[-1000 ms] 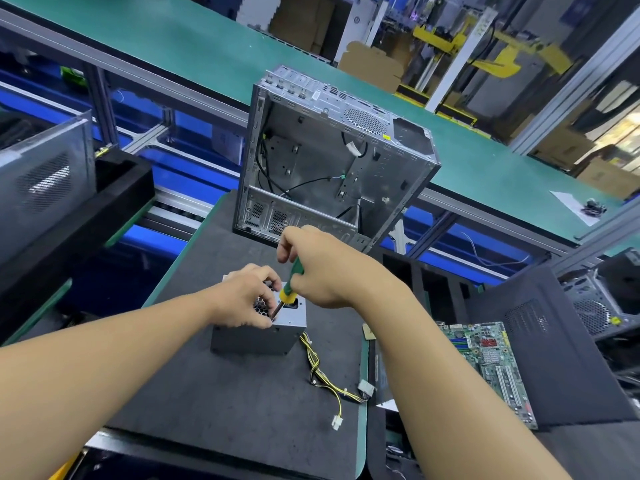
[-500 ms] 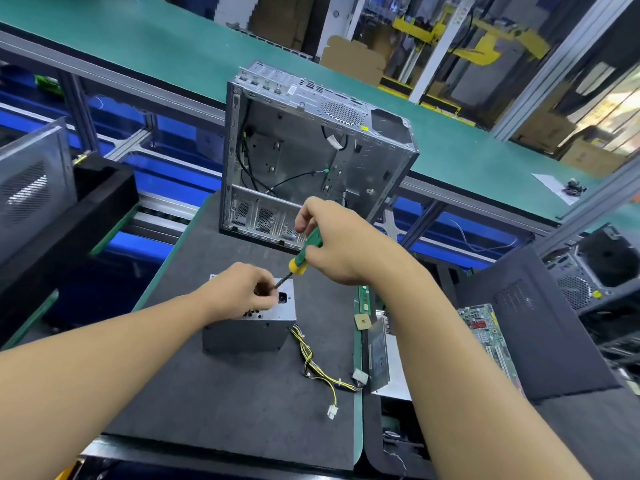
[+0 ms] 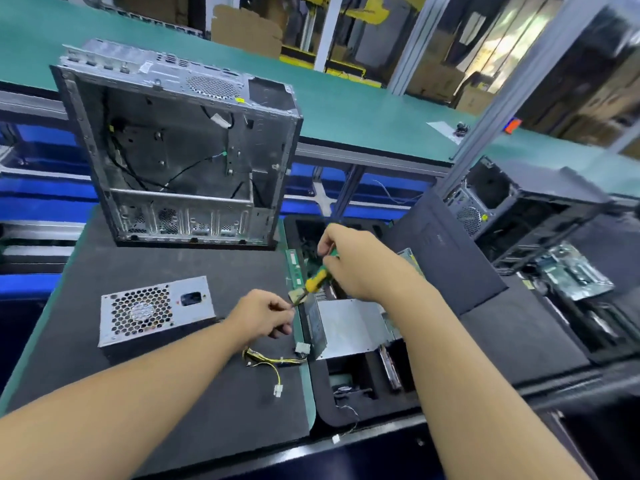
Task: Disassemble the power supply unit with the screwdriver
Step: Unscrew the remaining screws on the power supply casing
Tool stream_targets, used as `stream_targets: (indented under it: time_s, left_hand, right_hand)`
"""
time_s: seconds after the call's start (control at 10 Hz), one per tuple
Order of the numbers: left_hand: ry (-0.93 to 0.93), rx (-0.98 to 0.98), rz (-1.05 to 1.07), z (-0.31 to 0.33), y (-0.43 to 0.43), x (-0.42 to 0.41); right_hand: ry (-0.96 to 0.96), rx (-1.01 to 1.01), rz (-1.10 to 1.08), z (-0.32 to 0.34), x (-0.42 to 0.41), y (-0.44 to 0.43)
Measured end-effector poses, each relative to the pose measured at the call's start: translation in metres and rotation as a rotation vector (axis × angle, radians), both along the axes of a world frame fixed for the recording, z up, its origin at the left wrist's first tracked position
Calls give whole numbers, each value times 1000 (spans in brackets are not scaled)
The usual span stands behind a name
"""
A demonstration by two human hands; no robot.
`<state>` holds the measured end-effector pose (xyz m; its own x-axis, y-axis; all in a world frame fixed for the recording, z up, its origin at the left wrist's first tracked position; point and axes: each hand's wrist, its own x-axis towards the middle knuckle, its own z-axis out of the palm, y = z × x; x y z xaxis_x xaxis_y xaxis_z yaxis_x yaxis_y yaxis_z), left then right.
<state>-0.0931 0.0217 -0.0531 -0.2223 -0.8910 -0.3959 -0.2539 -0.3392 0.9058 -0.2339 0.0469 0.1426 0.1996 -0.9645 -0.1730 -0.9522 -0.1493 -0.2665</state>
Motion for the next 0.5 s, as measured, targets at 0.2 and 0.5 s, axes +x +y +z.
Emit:
stream_targets:
  time_s: [0.2, 0.5]
  left_hand:
    - [88, 422, -11, -45, 36, -72]
    - [-55, 409, -132, -67, 48, -134]
  right_hand:
    - [17, -12, -219, -7, -65, 24]
    - [43, 41, -347, -12, -110, 56]
